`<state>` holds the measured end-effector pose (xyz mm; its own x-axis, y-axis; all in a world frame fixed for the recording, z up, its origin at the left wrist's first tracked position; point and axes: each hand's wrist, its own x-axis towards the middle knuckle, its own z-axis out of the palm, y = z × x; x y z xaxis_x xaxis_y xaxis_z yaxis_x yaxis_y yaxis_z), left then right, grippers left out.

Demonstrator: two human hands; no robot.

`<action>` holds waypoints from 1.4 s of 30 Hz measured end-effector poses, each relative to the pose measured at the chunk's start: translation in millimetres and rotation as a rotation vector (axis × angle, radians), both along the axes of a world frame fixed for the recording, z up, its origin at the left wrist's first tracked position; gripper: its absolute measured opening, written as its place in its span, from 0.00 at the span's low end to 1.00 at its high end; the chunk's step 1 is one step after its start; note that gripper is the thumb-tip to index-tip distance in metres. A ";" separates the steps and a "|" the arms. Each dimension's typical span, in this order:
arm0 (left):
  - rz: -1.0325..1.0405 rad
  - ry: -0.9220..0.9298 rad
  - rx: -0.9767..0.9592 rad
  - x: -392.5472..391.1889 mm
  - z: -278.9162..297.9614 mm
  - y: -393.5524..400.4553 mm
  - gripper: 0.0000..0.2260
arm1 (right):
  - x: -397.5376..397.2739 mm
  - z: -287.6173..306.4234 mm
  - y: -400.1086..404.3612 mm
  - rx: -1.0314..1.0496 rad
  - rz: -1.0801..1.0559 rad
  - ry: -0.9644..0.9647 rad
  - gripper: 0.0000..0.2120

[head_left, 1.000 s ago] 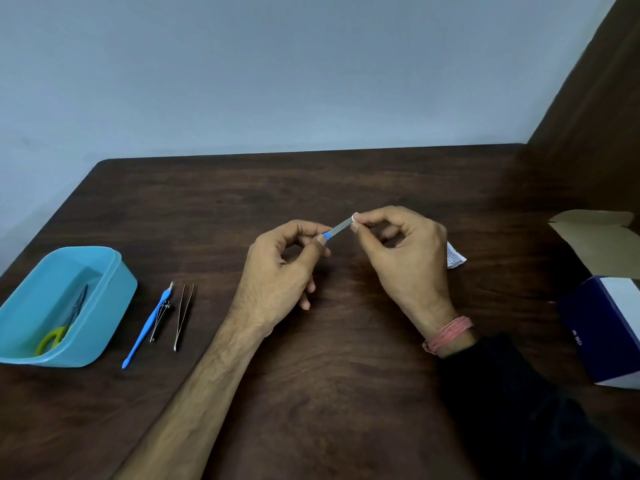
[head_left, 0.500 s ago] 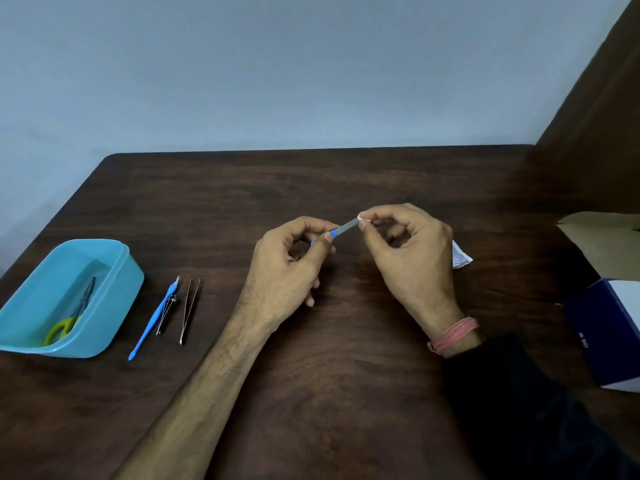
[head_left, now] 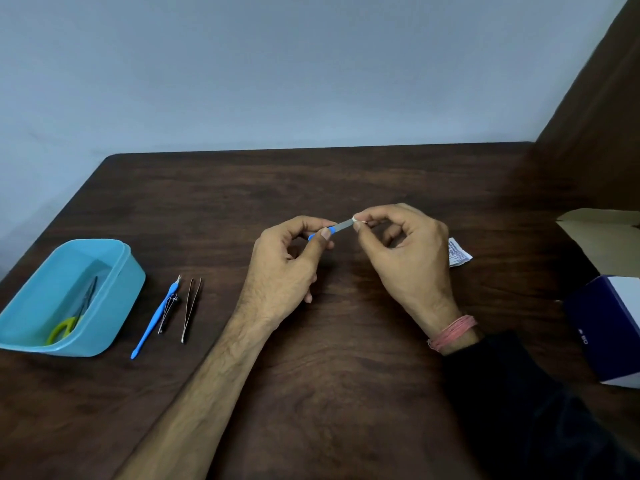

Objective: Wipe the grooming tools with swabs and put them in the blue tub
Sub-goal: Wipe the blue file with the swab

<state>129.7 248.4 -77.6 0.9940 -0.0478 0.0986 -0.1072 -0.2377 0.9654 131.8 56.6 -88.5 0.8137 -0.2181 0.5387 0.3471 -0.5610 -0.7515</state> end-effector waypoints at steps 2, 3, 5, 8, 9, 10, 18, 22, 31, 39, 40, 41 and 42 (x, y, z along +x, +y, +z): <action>-0.002 0.002 0.001 0.4 0.2 -0.1 0.06 | 0.5 0.2 0.0 0.011 -0.011 0.000 0.05; -0.001 0.004 0.000 0.3 0.4 0.2 0.06 | 0.1 0.1 0.6 0.003 -0.002 0.003 0.05; 0.001 0.008 0.003 -0.2 0.9 0.3 0.06 | -0.8 -0.3 0.9 -0.003 0.015 0.006 0.05; -0.002 0.001 0.010 -0.5 1.2 0.6 0.06 | -0.2 -0.4 -0.4 0.013 0.008 0.012 0.05; -0.001 0.000 0.005 -0.6 1.1 1.0 0.06 | -0.6 -1.0 0.1 0.004 0.012 0.013 0.05; 0.000 0.000 0.000 -0.5 0.7 1.0 0.06 | -0.8 -1.4 0.4 -0.001 0.014 0.014 0.05; -0.005 0.001 -0.007 -0.1 0.6 0.4 0.06 | 1.9 -1.7 -2.6 0.048 -0.016 0.035 0.05; -0.002 0.002 0.001 -0.4 0.5 1.1 0.06 | 1.7 -2.8 -1.9 0.043 -0.015 0.046 0.05; -0.010 -0.005 0.020 -1.0 1.5 2.4 0.06 | 1.4 -3.2 -1.5 0.021 0.006 0.042 0.05; -0.008 0.012 0.021 -1.2 2.3 1.8 0.06 | 2.0 -3.1 -2.5 0.048 0.027 0.039 0.05; -0.007 0.010 0.020 -1.1 1.9 1.7 0.06 | 1.8 -3.2 -2.6 0.045 0.030 0.038 0.05; -0.003 0.009 0.015 -1.1 1.7 1.7 0.06 | 1.1 -3.7 -2.0 0.032 0.039 0.039 0.05; 0.000 0.009 0.009 -1.0 1.2 1.4 0.06 | 0.4 -4.0 -1.4 0.020 0.048 0.038 0.05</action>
<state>128.8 249.8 -76.4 0.9948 -0.0486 0.0893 -0.0986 -0.2459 0.9643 132.3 55.2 -92.5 0.8434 -0.1892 0.5028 0.3437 -0.5292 -0.7757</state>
